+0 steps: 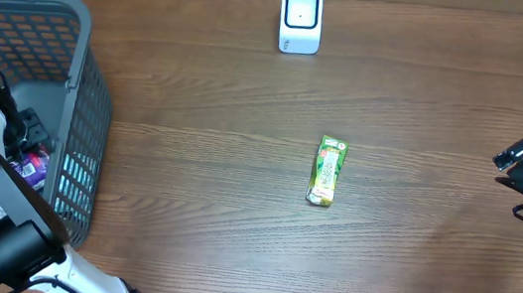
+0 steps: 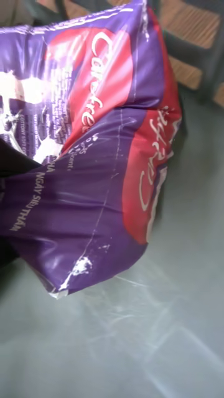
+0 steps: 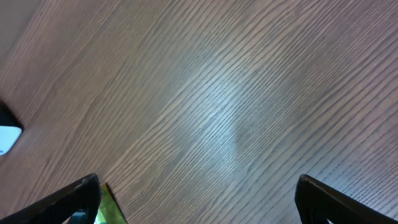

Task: Scan the item barcode
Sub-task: 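Return the left gripper to the basket and grasp the purple pad pack, then carry the purple pack out and place it left of the tea box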

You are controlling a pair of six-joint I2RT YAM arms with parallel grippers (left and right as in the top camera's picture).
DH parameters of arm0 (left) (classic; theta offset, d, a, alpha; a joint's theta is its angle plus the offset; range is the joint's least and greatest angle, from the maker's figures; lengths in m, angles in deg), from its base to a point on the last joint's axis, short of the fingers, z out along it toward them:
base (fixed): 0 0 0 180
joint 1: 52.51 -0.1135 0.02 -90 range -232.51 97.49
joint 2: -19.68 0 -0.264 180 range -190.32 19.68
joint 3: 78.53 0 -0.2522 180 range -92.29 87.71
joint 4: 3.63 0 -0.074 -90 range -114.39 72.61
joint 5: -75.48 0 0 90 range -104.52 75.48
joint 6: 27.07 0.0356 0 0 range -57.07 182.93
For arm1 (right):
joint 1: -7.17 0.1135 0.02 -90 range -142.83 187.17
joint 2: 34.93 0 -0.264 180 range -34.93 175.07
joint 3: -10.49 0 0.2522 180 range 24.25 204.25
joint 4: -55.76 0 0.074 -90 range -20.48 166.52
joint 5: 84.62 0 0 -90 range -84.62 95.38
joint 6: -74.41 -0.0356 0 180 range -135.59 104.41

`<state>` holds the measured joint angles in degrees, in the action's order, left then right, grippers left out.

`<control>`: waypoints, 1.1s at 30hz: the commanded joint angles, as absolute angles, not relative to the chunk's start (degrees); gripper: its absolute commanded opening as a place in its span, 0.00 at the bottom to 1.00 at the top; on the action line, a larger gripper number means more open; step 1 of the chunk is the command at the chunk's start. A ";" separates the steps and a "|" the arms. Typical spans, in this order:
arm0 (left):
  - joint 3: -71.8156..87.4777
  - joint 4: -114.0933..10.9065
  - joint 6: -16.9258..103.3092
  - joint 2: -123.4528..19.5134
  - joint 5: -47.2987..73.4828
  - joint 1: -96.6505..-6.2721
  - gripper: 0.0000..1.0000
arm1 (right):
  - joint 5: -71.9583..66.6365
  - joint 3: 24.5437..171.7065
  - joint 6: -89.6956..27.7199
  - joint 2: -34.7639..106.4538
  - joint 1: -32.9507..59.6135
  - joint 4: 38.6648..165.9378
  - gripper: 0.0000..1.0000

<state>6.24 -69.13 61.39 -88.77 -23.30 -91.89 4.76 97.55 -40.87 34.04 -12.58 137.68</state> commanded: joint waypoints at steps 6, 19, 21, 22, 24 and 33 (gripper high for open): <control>-17.52 -84.74 59.68 -90.03 -21.90 -89.94 0.04 | 5.13 98.46 -41.13 34.00 -12.73 137.31 1.00; -50.72 -102.44 58.13 -88.20 -12.98 -85.42 0.04 | 5.13 98.46 -41.11 34.00 -12.73 137.31 1.00; -54.44 -103.75 58.15 -86.95 -13.01 -83.86 0.04 | 5.13 98.46 -41.11 34.00 -12.73 137.33 1.00; -56.03 -104.24 58.07 -86.27 -12.96 -83.14 0.04 | 5.13 98.46 -41.11 34.00 -12.73 137.33 1.00; -59.03 -105.09 57.30 -84.42 -12.76 -81.31 0.04 | 5.13 98.46 -41.11 34.00 -12.73 137.31 1.00; -61.83 -107.84 53.85 -73.53 -4.09 -61.74 0.04 | 5.13 98.46 -41.11 34.00 -12.73 137.33 1.00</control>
<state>-60.28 -107.03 55.77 -76.94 -7.50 -68.96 4.74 97.55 -40.85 34.04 -12.58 137.68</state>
